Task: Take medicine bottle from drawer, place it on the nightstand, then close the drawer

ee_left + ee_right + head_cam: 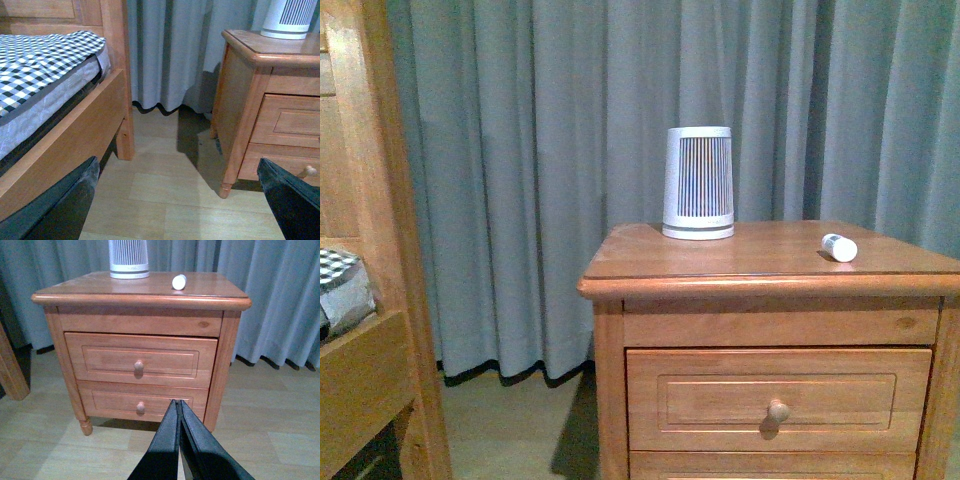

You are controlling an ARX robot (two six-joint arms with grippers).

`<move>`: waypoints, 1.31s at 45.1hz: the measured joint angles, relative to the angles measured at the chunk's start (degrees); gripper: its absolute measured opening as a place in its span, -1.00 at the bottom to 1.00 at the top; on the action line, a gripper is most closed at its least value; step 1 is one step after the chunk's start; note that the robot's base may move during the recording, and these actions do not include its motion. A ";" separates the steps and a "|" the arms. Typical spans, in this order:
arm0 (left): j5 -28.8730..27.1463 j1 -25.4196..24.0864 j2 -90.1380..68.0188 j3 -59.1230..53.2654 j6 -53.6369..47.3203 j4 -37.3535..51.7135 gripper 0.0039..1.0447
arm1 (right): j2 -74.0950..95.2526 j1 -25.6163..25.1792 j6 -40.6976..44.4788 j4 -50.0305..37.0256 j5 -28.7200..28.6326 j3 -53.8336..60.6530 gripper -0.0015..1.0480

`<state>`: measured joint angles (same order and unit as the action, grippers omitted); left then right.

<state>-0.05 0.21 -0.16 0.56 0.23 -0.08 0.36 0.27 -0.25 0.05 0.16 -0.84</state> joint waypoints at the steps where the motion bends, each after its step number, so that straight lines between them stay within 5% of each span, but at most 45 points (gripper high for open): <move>1: 0.00 0.00 0.00 0.00 0.00 0.00 0.88 | 0.00 0.00 0.00 0.00 0.00 0.00 -0.94; 8: 0.00 0.00 0.00 0.00 0.02 0.00 0.88 | 0.00 -0.04 0.11 0.00 0.00 0.00 -0.91; 23: 0.00 0.00 0.00 0.00 0.02 0.00 0.88 | 0.00 -0.04 0.09 0.00 0.00 0.00 0.16; 31: 0.00 0.00 0.00 0.00 0.02 0.00 0.88 | 0.00 -0.04 0.07 0.00 0.00 0.00 0.90; 59: 0.00 0.00 0.00 0.00 0.00 0.00 0.88 | 0.00 -0.04 0.09 0.00 0.00 0.00 0.87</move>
<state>-0.05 0.21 -0.16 0.56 0.23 -0.08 0.36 0.23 -0.16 0.05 0.16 -0.84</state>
